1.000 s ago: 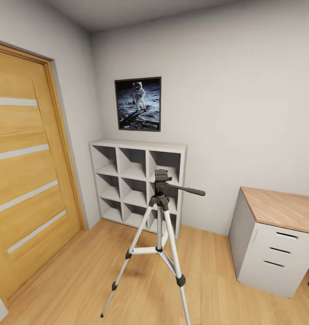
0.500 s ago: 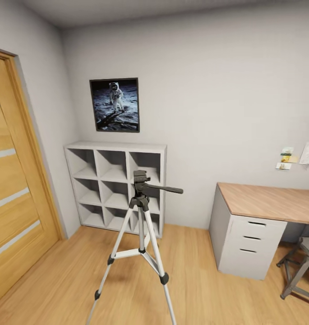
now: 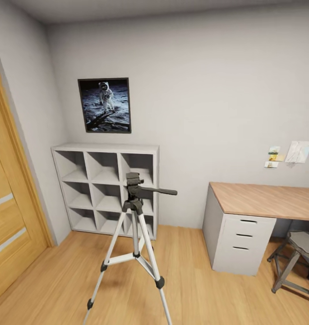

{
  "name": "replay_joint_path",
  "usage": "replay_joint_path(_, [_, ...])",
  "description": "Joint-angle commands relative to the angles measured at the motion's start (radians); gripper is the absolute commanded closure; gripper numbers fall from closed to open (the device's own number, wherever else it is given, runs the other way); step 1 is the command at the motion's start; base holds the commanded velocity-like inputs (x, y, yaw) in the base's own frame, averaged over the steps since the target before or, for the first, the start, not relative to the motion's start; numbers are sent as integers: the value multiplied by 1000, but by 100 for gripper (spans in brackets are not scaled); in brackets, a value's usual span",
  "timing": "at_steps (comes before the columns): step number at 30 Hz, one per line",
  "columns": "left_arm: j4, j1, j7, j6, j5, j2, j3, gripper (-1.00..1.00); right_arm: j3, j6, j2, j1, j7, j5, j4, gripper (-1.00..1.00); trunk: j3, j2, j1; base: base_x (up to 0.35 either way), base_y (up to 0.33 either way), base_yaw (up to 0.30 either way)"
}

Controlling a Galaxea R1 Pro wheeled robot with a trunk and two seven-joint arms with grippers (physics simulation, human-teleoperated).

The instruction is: Attach the digital camera to the camera tripod in the bedroom.

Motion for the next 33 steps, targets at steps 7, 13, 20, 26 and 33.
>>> replay_joint_path(7, [0,0,-7,2,9,0,-7,100,-8,-4,-1,-1,5,9,3,-100,0,-1,0,29,28,-2])
replay_joint_path(13, [0,0,-7,2,9,0,-7,100,-8,-3,-1,-1,5,9,3,-100,0,-1,0,2,2,0])
replay_joint_path(20, [0,0,-7,2,9,0,-7,100,-8,-4,-1,-1,6,10,3,-100,0,-1,0,0,0,0])
replay_joint_path(26, [0,0,-7,2,9,0,-7,100,-9,-4,-1,-1,7,9,2,-100,0,-1,0,0,0,0])
replay_joint_path(33, [0,0,-7,2,9,0,-7,100,-9,-2,-1,-1,8,9,3,-100,0,-1,0,0,0,0])
